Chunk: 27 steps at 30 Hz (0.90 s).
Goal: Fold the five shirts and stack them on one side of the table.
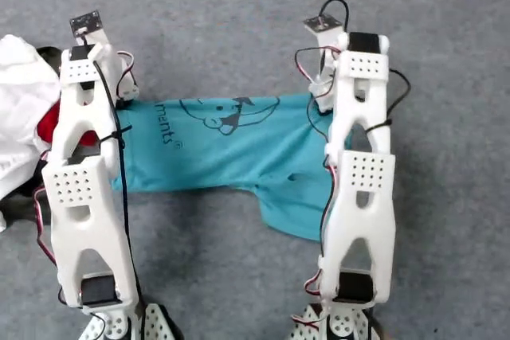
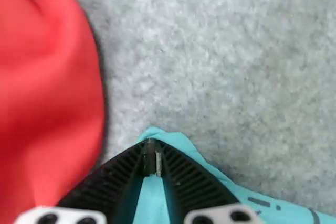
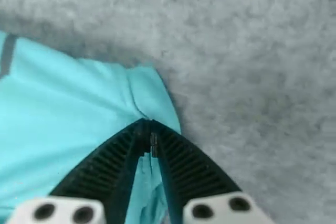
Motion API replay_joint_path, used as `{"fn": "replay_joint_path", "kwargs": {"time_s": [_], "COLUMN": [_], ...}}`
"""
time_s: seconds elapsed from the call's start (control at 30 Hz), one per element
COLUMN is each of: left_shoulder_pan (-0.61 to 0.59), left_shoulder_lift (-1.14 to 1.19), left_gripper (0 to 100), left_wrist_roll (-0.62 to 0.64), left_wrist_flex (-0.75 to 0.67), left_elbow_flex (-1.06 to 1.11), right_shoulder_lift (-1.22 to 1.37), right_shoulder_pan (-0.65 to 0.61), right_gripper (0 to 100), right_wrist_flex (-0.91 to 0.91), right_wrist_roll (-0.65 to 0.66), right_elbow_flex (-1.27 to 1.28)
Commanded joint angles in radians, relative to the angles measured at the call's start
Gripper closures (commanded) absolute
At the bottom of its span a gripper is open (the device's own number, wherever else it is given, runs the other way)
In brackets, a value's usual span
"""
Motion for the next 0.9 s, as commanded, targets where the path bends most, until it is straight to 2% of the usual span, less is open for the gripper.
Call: {"fn": "replay_joint_path", "kwargs": {"time_s": [0.0,0.17,0.37,0.53,0.7,0.87], "left_shoulder_pan": [-0.019,-0.010,0.015,0.039,0.084,0.111], "left_shoulder_lift": [-0.005,-0.005,0.006,-0.035,-0.138,-0.318], "left_gripper": [97,97,97,97,97,97], "left_wrist_roll": [0.009,-0.075,-0.207,-0.267,-0.298,-0.290], "left_wrist_flex": [0.051,0.265,0.496,0.494,0.493,0.446], "left_elbow_flex": [-0.094,-0.369,-0.710,-0.567,-0.294,0.012], "right_shoulder_lift": [-0.056,-0.294,-0.642,-0.796,-0.944,-1.064], "right_shoulder_pan": [0.032,0.043,0.005,-0.097,-0.195,-0.242], "right_gripper": [98.5,98.5,98.5,98.5,98.5,98.5], "right_wrist_flex": [0.026,0.023,0.021,-0.110,-0.298,-0.463], "right_wrist_roll": [0.008,0.012,0.121,0.118,0.115,0.115], "right_elbow_flex": [-0.056,0.165,0.527,0.929,1.316,1.578]}}
